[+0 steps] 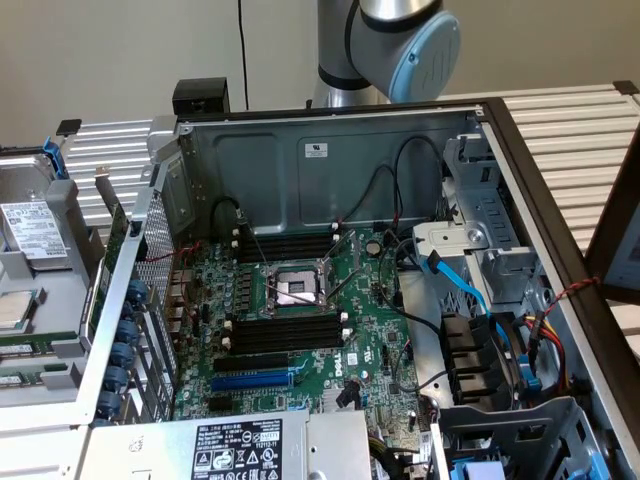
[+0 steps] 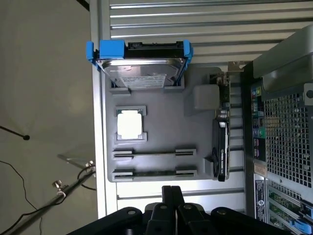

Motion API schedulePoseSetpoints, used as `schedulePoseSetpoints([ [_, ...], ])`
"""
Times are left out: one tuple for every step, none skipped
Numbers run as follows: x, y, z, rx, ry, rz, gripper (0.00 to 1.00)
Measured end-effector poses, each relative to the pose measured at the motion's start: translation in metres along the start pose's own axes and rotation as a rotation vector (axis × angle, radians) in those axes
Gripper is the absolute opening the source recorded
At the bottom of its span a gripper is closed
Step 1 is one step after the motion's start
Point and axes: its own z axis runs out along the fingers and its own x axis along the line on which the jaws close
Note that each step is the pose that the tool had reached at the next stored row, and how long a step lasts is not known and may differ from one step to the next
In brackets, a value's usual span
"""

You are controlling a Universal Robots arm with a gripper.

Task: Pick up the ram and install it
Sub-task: 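Pick up the ram and move it above insertion slot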

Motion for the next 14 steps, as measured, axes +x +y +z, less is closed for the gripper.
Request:
schedulePoseSetpoints([
  [0.0, 0.0, 0.0, 0.0001, 0.0001, 0.0, 0.11],
  [0.0001, 0.0, 0.0, 0.0, 0.0, 0.0, 0.11],
  [0.0001, 0.0, 0.0, 0.0, 0.0, 0.0, 0.11],
  [0.0001, 0.0, 0.0, 0.0, 0.0, -0.001, 0.11],
  [0.0005, 0.0002, 0.0001, 0.0, 0.0004, -0.007, 0.11],
  [0.0005, 0.0003, 0.0003, -0.0003, 0.001, -0.022, 0.11],
  [0.0006, 0.0003, 0.0006, -0.0005, 0.0019, -0.039, 0.11],
  [0.0006, 0.0004, 0.0009, -0.0008, 0.0028, -0.058, 0.11],
  [0.0006, 0.0004, 0.0013, -0.0013, 0.0036, -0.076, 0.11],
  [0.0006, 0.0003, 0.0017, -0.0018, 0.0044, -0.094, 0.11],
  [0.0006, 0.0003, 0.0022, -0.0022, 0.0052, -0.112, 0.11],
  [0.0006, 0.0003, 0.0026, -0.0027, 0.006, -0.131, 0.11],
  [0.0006, 0.0003, 0.003, -0.0031, 0.0068, -0.149, 0.11],
  [0.0006, 0.0003, 0.0034, -0.0036, 0.0075, -0.167, 0.11],
])
